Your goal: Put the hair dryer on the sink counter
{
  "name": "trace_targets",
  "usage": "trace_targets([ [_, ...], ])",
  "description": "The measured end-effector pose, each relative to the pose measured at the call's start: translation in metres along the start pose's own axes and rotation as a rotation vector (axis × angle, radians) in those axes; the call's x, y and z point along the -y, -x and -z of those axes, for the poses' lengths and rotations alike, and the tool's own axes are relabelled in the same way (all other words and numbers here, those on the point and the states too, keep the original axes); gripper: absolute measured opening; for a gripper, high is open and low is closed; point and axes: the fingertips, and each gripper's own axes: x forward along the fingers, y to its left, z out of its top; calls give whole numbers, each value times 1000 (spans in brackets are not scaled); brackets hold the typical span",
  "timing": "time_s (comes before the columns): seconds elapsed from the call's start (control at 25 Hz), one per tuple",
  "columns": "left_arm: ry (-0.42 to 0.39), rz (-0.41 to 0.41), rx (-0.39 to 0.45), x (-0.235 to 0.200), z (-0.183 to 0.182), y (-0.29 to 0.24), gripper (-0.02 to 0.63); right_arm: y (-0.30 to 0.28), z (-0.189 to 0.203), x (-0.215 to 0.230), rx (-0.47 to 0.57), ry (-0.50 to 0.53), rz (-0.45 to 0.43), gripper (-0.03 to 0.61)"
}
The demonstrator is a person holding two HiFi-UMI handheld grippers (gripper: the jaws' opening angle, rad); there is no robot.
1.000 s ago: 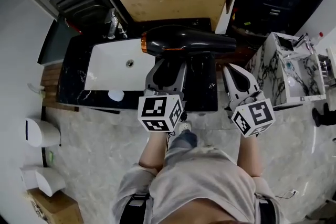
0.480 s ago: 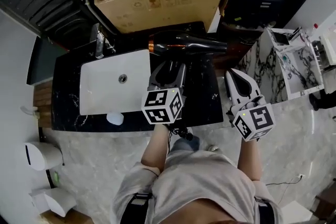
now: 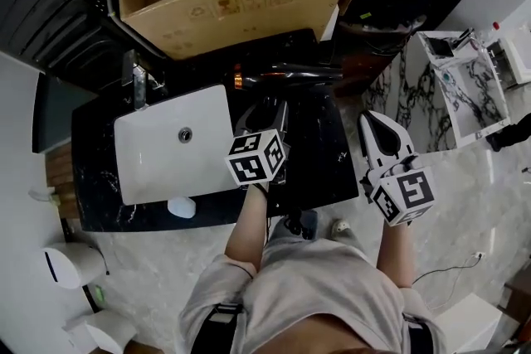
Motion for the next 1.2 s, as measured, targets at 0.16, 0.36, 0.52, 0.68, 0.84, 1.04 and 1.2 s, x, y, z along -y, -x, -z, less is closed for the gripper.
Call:
trace_targets([
  [0.16,6,-7,-55,-10,17,-16,192,-6,8,4,-25,-8,23,10],
  [0.36,8,-30,-105,-21,31,-28,192,-10,15,7,-48,-13,35,11],
  [0.52,13,-35,-119,-24,36,-30,192,-11,17,7,-52,-17,43,10],
  [0.68,-6,-47,-132,-25,37,-31,192,-13,17,5,-55,-15,42,10],
  [0.84,-42,-79,-161,-28,41,-33,192,-13,16,3,-54,-11,39,11],
  [1.04,-82,-110,-183,-31,43,-34,192,-12,14,1,-52,-10,37,11],
  [1.2,-129,-128,-190,-30,44,-35,192,-12,13,-1,-48,-4,25,11],
])
